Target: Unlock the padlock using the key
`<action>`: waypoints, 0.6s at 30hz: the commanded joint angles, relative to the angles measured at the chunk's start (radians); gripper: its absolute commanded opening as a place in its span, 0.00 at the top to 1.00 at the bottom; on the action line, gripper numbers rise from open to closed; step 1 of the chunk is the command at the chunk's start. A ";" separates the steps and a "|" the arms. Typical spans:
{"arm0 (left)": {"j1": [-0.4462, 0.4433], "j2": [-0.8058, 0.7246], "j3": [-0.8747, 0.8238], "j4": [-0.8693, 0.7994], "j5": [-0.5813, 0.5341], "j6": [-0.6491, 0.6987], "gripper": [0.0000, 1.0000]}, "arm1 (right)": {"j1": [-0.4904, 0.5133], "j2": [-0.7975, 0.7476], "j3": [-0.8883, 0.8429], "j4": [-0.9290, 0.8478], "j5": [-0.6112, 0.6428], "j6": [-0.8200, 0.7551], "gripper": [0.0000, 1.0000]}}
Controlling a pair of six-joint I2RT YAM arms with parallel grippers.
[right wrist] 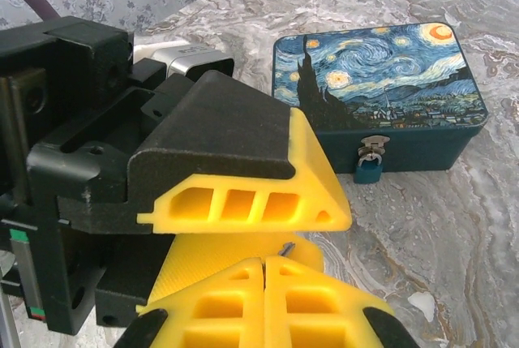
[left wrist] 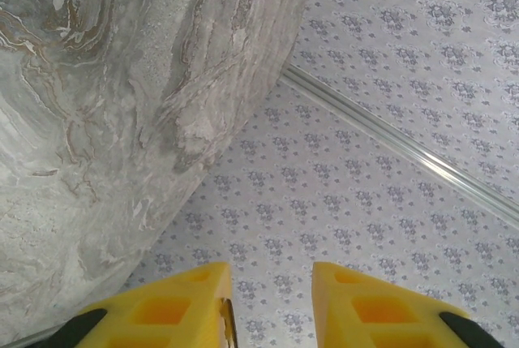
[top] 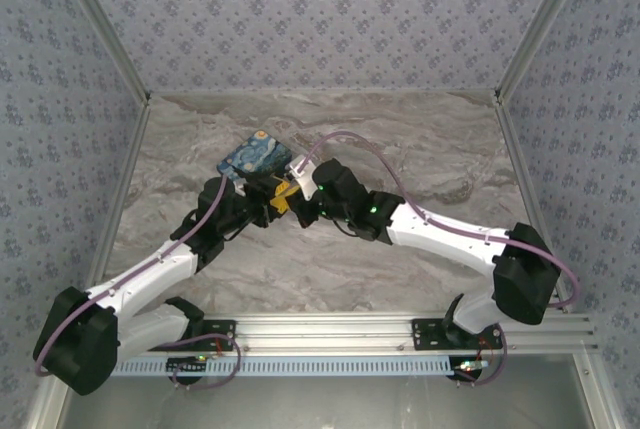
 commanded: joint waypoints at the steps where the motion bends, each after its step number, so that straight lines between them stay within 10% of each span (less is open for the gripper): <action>1: -0.007 0.000 0.002 -0.041 -0.022 -0.139 0.70 | 0.002 -0.034 -0.017 0.005 0.016 0.023 1.00; 18: -0.007 0.003 0.008 -0.059 -0.022 -0.126 1.00 | -0.006 -0.038 -0.030 0.020 0.006 0.036 1.00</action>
